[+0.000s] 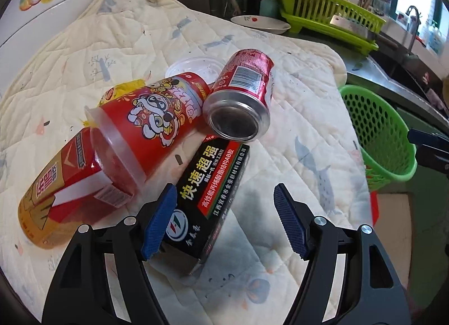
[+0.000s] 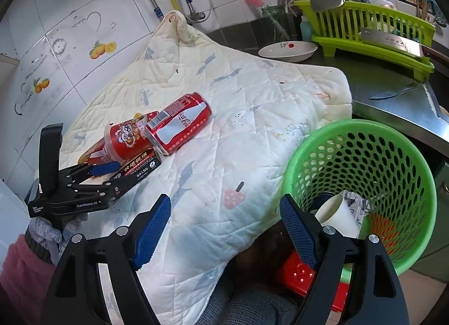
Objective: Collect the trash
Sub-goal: 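Move both grippers back over the remaining trash on the mat, then grasp the black glue box with the left gripper while the right grasps the red Coca-Cola can, then drop the Coca-Cola can into the green basket with the right gripper while the left drops the glue box, then move both open grippers back over the red bottle on the mat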
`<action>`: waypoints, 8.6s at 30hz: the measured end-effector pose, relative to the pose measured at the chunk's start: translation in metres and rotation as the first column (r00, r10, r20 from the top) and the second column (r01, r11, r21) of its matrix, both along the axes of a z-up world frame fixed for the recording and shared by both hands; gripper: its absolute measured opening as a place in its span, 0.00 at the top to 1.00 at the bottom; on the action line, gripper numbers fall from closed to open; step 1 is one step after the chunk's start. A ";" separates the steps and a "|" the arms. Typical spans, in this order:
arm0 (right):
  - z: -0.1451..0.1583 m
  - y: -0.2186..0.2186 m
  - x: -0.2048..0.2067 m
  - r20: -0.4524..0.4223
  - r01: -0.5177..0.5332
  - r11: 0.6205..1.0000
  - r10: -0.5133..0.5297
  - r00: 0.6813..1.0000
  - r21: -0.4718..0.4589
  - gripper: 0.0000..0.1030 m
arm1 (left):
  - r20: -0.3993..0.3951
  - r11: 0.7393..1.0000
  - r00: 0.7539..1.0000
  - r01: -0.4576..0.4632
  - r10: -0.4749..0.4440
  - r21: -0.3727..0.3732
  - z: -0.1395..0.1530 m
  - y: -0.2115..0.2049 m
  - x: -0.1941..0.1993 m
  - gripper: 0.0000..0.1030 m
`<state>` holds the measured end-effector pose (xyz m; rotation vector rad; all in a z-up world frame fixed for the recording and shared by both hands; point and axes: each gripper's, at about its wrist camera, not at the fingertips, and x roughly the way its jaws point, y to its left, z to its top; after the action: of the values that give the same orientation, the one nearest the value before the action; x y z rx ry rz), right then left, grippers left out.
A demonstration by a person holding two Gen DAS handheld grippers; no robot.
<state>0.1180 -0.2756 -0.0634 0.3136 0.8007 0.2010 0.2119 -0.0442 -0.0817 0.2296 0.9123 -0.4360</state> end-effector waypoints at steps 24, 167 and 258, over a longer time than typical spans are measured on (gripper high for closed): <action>-0.013 0.015 0.016 -0.031 -0.039 0.999 0.040 0.999 0.005 0.25 | -0.029 0.999 1.000 -0.005 0.006 0.035 -0.014 0.008 0.019 0.35; -0.030 -0.193 -0.032 -0.069 0.275 0.950 -0.287 0.955 -0.151 0.21 | -0.091 0.964 0.965 0.234 -0.246 -0.127 0.006 -0.240 -0.042 0.54; 0.009 0.078 0.169 -0.087 -0.156 0.986 0.151 0.985 -0.053 0.33 | -0.044 0.890 0.917 -0.394 0.395 -0.229 0.026 0.123 -0.044 0.32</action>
<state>0.2868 -0.1975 -0.0543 0.2050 0.9119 0.3102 0.1675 0.0786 -0.0552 -0.1728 0.8686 -0.1595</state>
